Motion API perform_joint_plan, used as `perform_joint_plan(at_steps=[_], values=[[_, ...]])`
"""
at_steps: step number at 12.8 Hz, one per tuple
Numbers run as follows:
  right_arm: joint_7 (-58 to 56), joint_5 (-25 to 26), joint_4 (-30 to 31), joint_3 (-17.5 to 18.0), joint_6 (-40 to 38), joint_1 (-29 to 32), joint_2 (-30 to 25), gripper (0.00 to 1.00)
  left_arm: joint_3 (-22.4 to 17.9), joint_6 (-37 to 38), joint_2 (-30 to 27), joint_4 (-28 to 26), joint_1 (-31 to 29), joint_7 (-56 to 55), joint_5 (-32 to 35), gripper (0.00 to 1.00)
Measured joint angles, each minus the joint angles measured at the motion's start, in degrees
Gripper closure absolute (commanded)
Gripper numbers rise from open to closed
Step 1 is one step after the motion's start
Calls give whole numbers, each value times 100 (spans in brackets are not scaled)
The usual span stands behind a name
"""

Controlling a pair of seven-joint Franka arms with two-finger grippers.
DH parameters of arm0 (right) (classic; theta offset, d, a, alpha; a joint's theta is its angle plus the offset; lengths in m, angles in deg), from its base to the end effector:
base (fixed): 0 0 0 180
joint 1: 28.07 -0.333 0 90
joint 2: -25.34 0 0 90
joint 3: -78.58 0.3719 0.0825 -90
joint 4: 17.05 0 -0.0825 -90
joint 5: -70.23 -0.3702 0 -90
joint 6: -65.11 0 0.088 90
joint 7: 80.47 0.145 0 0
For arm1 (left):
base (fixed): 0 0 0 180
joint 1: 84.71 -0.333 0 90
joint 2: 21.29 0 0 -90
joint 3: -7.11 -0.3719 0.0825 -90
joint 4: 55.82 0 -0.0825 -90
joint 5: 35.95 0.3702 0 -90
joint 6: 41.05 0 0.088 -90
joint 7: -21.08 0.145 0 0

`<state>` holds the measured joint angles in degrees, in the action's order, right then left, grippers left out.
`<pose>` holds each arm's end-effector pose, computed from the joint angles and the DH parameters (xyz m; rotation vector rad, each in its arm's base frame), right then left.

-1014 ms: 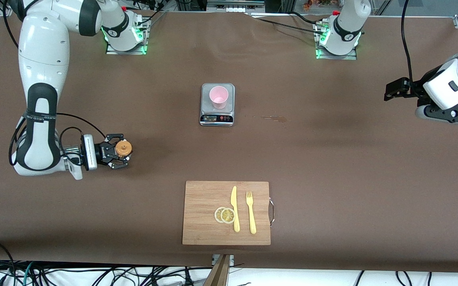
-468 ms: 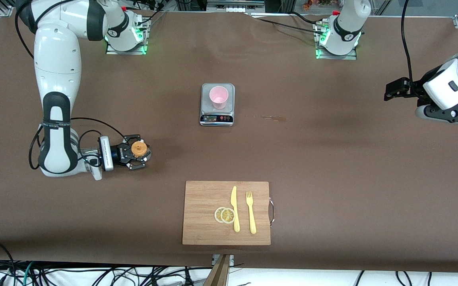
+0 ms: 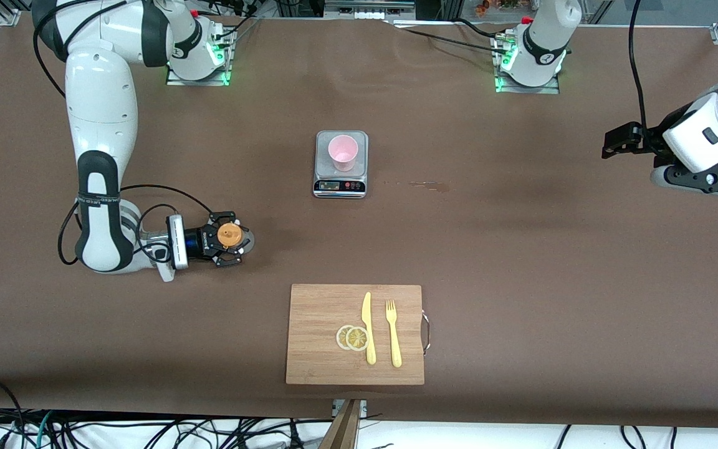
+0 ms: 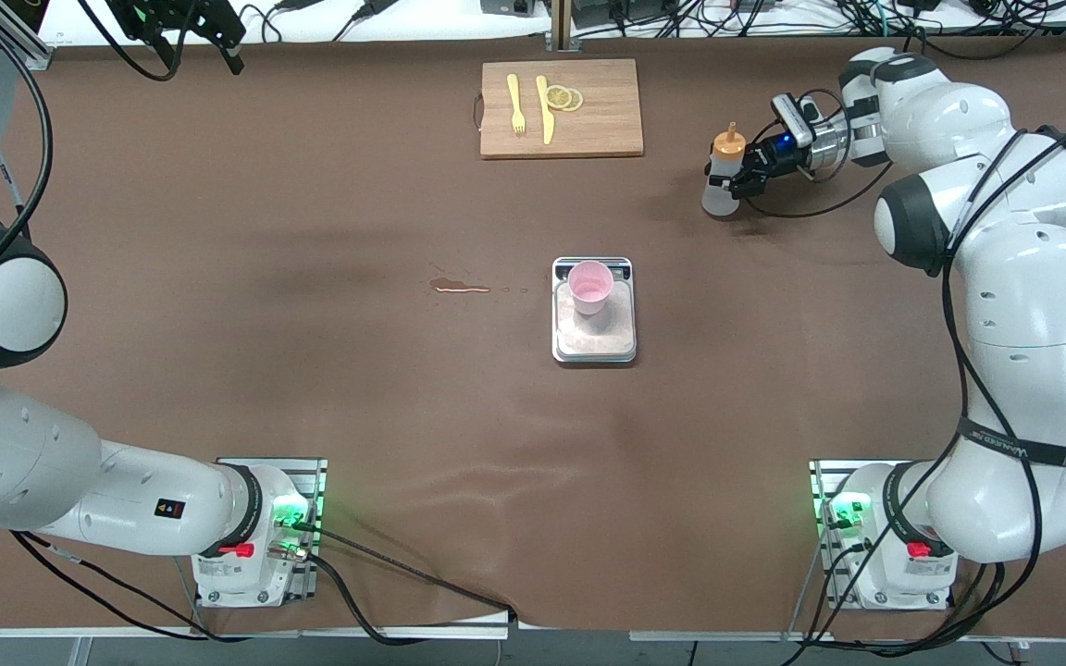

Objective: Add sauce to pink cup with both arms
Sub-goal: 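Carry the bottle back from the scale and lower it onto the table, then open the right gripper and release the bottle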

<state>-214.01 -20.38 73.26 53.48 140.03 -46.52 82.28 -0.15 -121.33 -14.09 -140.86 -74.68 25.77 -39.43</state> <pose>0.6516 0.1491 0.1429 -1.2684 -1.2535 -0.8277 0.5560 -0.0413 0.6002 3.0700 -0.2053 -0.3196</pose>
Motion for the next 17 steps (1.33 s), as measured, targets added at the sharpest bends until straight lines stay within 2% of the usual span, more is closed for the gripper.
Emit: perform_joint_plan(at_steps=[1, 6, 10, 14, 17], values=[[1, -39, 35, 7, -36, 12, 7, 1, 0, 0, 0, 0, 0, 0, 0, 0], [9, -26, 76, -5, -304, 175, 38, 0, 2, 0, 0, 0, 0, 0, 0, 0], [10, 405, 75, -395, -823, 255, 40, 0, 7, 0, 2, 0, 1, 0, 0, 0], [4, 1407, -41, -1050, -1067, 273, -167, 0, 8, 0, 3, 0, 2, 0, 0, 0], [189, 2654, -121, -1248, -657, 272, -911, 0, 10, 0, 4, 0, 3, 0, 0, 0]])
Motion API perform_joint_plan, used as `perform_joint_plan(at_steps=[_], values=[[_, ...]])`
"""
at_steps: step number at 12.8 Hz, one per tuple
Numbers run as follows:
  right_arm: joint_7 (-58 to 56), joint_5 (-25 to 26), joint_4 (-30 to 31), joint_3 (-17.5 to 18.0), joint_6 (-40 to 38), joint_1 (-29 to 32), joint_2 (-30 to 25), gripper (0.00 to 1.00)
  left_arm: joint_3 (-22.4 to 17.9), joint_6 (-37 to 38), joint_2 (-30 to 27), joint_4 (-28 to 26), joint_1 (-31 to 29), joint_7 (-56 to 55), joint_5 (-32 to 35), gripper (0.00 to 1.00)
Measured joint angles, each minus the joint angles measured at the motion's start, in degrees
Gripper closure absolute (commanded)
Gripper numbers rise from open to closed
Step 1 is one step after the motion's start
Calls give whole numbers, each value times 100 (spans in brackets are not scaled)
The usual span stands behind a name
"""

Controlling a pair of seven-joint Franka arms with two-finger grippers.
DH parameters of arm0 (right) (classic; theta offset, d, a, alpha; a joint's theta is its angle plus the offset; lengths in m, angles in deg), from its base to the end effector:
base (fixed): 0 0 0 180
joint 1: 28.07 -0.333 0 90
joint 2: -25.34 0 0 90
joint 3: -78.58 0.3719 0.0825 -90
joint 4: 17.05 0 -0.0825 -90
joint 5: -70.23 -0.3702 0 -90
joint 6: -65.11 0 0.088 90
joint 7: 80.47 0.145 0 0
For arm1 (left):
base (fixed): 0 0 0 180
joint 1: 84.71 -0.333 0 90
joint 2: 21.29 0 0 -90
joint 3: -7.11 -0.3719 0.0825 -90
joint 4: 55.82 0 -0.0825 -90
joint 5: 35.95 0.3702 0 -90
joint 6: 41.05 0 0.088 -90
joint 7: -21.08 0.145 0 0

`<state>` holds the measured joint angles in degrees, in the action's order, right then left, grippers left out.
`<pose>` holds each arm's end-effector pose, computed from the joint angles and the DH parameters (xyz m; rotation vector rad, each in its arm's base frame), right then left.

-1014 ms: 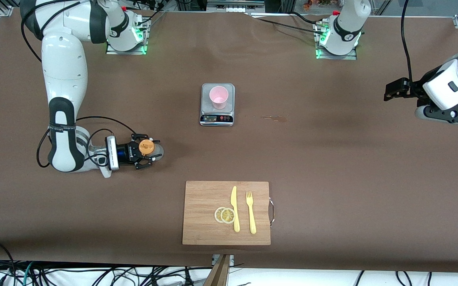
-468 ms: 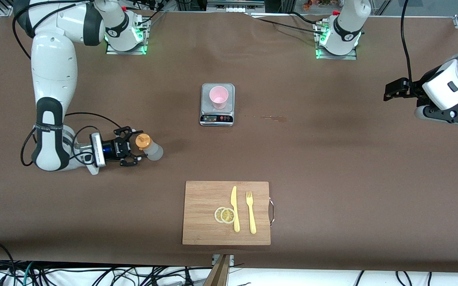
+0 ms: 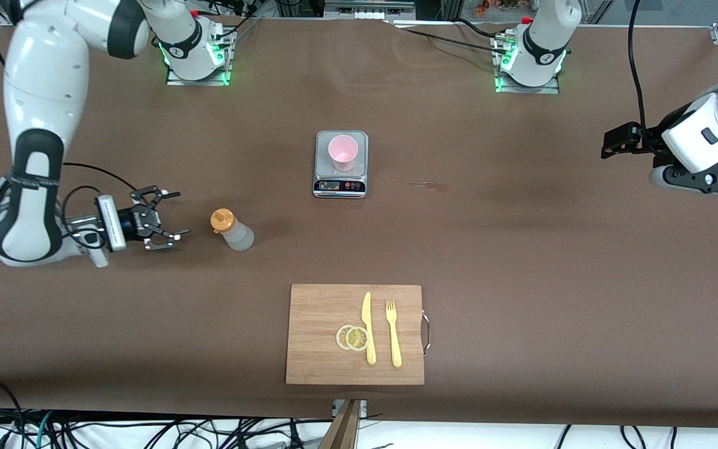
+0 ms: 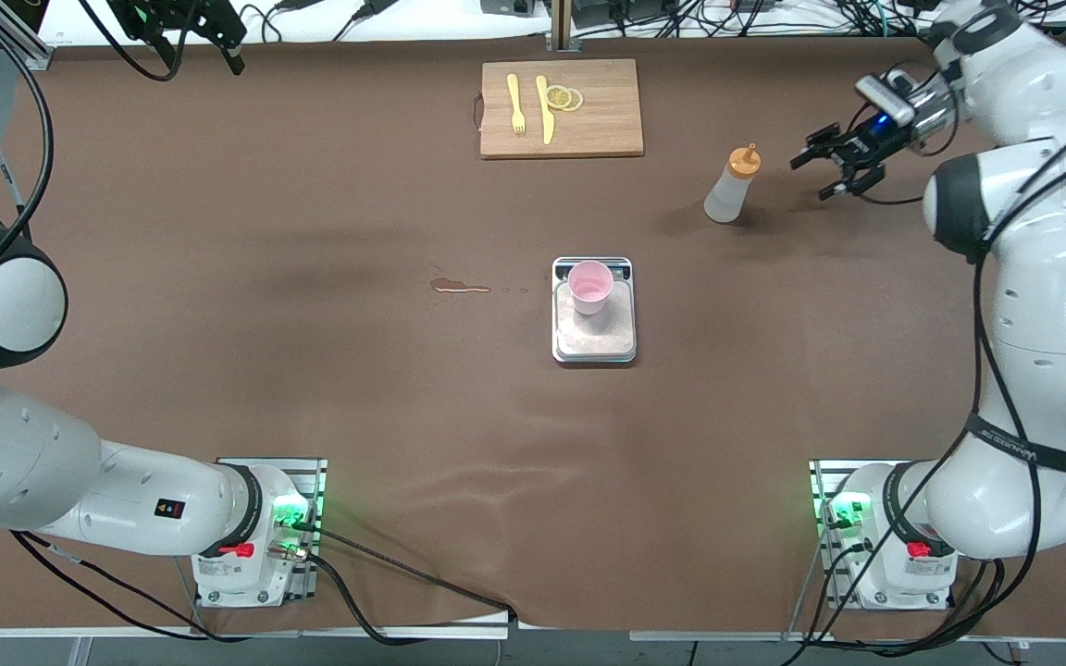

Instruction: Add sauce to pink cup with both arms

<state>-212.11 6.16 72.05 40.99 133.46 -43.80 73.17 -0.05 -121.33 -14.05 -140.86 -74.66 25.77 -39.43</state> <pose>0.6291 -0.0037 0.2428 -1.3942 -1.5185 -0.4743 0.5561 -0.0424 0.5998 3.0697 -0.2085 -0.3207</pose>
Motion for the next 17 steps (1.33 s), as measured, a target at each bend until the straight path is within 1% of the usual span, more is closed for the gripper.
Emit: perform_joint_plan(at_steps=[3, 6, 8, 10, 13, 17], values=[[984, 1238, -7, -14, 670, -57, -985, 0, 1, 0, 2, 1, 2, 0, 0, 0], [2439, 1999, 39, -13, 1125, -240, -1765, 0, 1, 0, 5, 1, 3, -4, 0, 0], [3339, 2474, 119, -8, 1428, -312, -2147, 0, 1, 0, 5, 1, 4, -11, 0, 0], [4290, 3057, 161, 52, 1521, -334, -2522, 0, 1, 0, 7, 1, 4, -12, 0, 0], [5582, 3891, 174, 337, 1659, -350, -3056, 0, 1, 0, 7, 1, 4, -13, 0, 0], [7425, 4878, 174, 916, 1691, -381, -3665, 0, 1, 0, 8, 1, 3, -14, 0, 0]])
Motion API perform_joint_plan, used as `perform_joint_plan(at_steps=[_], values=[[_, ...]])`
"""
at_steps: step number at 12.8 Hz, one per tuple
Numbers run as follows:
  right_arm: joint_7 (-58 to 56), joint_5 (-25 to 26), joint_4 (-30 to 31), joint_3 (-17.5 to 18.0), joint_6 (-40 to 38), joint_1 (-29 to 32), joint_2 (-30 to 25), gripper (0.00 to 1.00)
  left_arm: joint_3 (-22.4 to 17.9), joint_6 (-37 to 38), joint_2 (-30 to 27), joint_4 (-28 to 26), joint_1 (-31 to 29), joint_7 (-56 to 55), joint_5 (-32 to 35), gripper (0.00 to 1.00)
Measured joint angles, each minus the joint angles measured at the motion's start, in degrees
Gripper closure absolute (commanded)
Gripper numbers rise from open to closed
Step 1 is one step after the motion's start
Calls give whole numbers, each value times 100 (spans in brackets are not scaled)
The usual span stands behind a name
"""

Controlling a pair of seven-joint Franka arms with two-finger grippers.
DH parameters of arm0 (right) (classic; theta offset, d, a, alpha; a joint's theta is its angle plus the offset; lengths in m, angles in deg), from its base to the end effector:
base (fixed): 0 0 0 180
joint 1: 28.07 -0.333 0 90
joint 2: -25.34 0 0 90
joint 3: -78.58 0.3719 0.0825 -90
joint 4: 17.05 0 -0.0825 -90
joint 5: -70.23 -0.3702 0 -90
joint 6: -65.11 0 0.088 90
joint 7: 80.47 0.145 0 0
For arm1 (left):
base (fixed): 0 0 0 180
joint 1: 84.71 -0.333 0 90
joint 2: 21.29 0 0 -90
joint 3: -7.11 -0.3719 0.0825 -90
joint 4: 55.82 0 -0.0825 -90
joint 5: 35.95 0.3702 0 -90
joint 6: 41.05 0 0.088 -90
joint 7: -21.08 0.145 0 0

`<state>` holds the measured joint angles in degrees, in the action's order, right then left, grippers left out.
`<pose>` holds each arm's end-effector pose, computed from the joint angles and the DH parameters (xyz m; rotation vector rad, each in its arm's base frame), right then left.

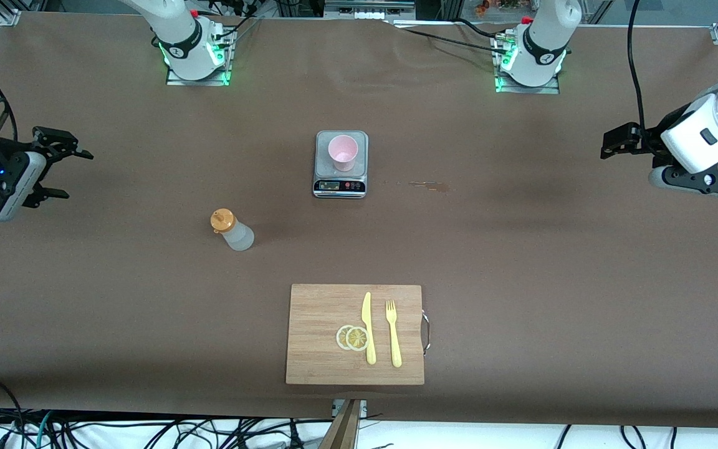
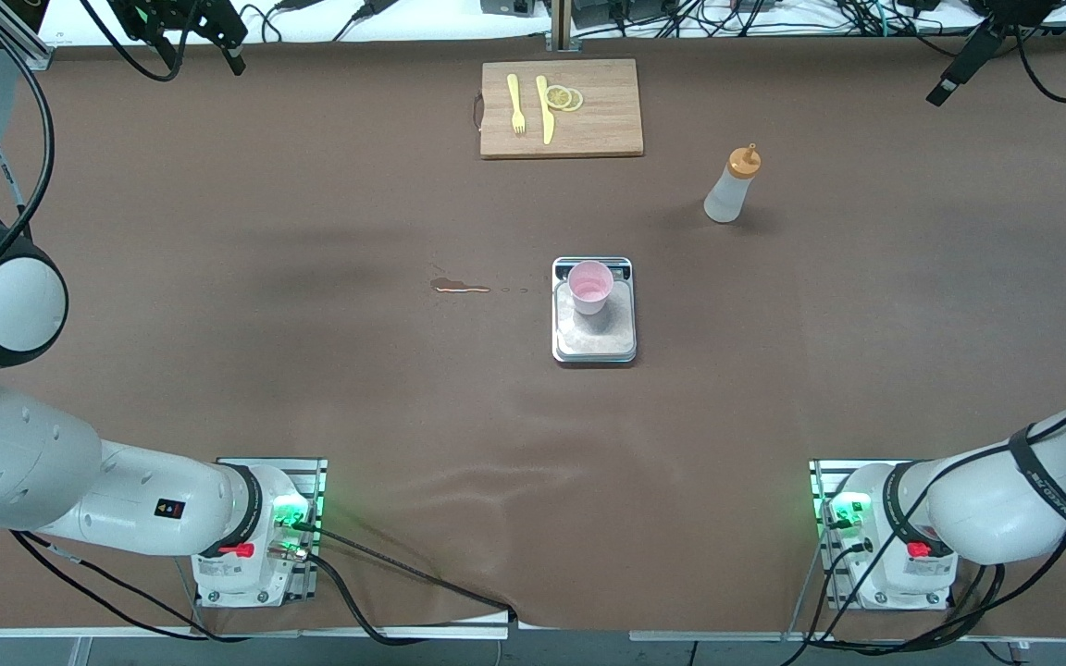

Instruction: Add sauce to pink cup with both arms

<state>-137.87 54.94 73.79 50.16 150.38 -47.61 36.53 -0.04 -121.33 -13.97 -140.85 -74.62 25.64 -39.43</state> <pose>0.5738 -0.0254 0.5350 -2.6034 -1.1444 0.1842 0.5565 -0.0430 0.5991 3.0701 -0.2063 -0.3228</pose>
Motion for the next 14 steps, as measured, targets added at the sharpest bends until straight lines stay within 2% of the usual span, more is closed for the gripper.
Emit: perform_joint_plan(at_steps=[5, 9, 12, 14], values=[[1667, 492, -50, 482, -21, -12, -450, 0, 0, 0, 0, 0, 0, 0, 0, 0], [2877, 862, -530, 1036, -529, -34, -522, 0, 0, 0, 0, 0, 1, 0, 0, 0], [3515, 1014, -881, 1212, -979, -45, -530, 0, 0, 0, 0, 0, 1, 0, 0, 0], [3556, 1233, -1005, 1241, -1047, -45, -539, 0, 0, 0, 0, 0, 1, 0, 0, 0]])
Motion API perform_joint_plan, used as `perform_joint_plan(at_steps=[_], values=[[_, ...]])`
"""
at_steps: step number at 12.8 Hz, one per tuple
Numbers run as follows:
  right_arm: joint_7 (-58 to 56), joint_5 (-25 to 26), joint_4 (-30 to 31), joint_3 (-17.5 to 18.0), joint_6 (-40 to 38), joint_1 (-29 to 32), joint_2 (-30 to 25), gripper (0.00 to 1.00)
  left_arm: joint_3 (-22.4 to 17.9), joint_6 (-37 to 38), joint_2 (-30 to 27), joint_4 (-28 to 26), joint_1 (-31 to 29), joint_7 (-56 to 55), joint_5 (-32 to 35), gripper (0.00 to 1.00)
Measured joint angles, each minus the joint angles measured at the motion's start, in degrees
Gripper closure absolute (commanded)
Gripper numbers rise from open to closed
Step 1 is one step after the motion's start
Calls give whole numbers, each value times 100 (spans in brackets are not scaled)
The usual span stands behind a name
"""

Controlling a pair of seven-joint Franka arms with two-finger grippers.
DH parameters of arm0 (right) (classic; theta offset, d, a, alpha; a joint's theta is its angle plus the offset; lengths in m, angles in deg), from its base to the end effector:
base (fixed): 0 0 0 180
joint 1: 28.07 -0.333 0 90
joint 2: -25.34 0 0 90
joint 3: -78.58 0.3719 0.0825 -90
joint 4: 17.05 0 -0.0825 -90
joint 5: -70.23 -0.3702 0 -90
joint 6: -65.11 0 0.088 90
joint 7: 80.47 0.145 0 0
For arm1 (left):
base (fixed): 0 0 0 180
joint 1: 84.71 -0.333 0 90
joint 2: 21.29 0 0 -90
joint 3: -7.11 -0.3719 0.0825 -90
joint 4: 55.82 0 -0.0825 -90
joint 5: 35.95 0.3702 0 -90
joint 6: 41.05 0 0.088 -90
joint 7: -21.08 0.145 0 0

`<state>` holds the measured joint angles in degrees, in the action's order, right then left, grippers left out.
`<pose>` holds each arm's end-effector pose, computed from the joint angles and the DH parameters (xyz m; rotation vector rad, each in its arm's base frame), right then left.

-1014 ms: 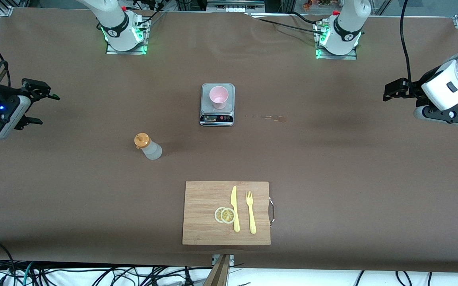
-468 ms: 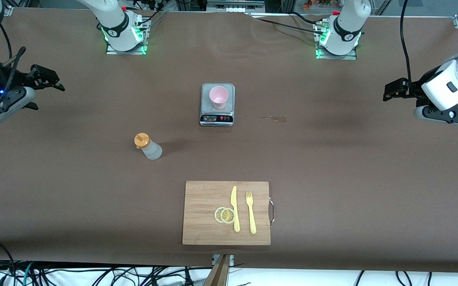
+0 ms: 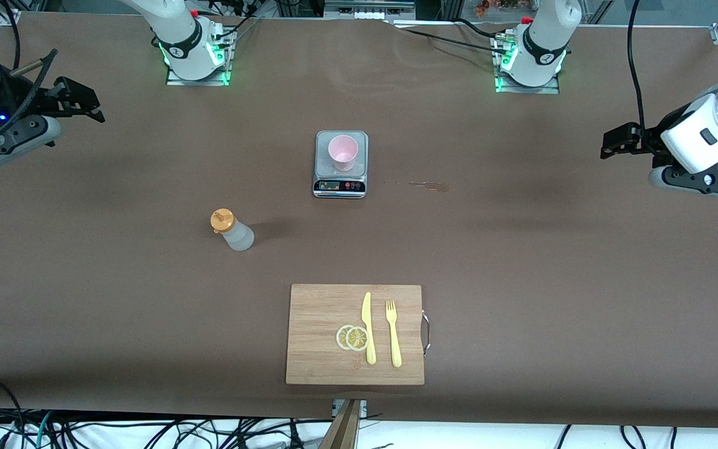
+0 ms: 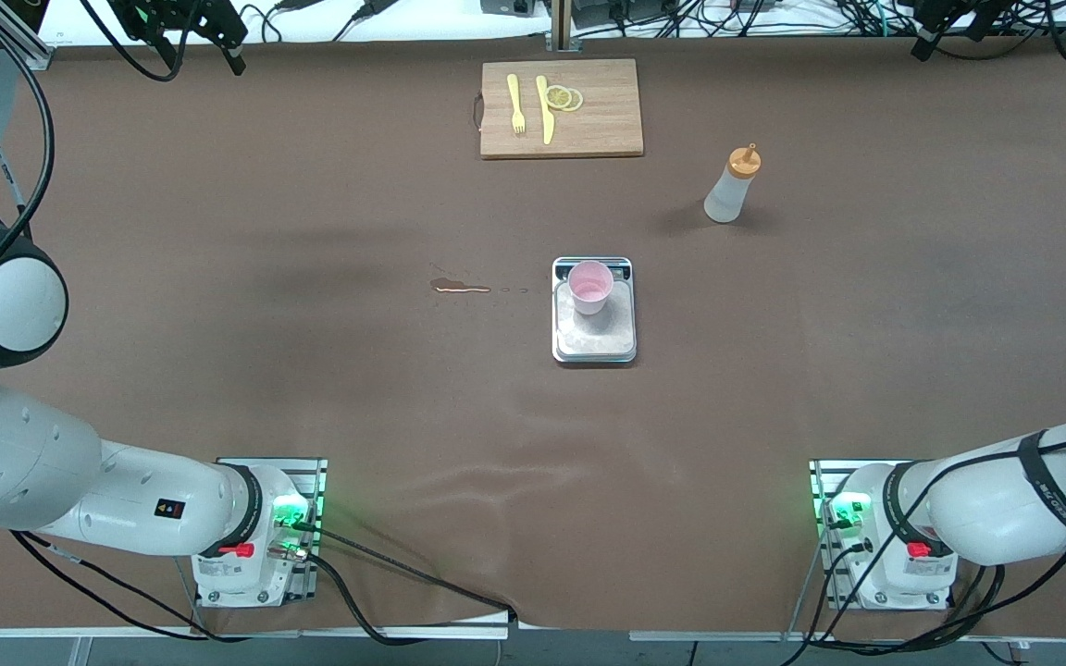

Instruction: Add sauce to pink cup with both arms

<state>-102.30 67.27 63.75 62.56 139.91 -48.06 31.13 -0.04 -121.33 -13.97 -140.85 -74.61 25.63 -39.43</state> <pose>0.5370 0.0550 0.6411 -2.9927 -0.6965 0.3020 0.5565 -0.0431 0.5991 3.0701 -0.2063 -0.3228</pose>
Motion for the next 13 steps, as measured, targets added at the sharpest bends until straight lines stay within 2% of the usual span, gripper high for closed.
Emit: perform_joint_plan(at_steps=[5, 9, 13], values=[[22, -48, 32, -121, 251, 67, 74, 0, 0, 0, 0, 0, 0, 0, 0, 0], [1342, -90, 31, -71, 258, 53, 60, 0, 0, 0, 0, 5, 0, 0, 0, 0], [1638, -91, 29, -46, 283, 43, 57, 0, 0, 0, 0, 48, 0, 0, 0, 0]])
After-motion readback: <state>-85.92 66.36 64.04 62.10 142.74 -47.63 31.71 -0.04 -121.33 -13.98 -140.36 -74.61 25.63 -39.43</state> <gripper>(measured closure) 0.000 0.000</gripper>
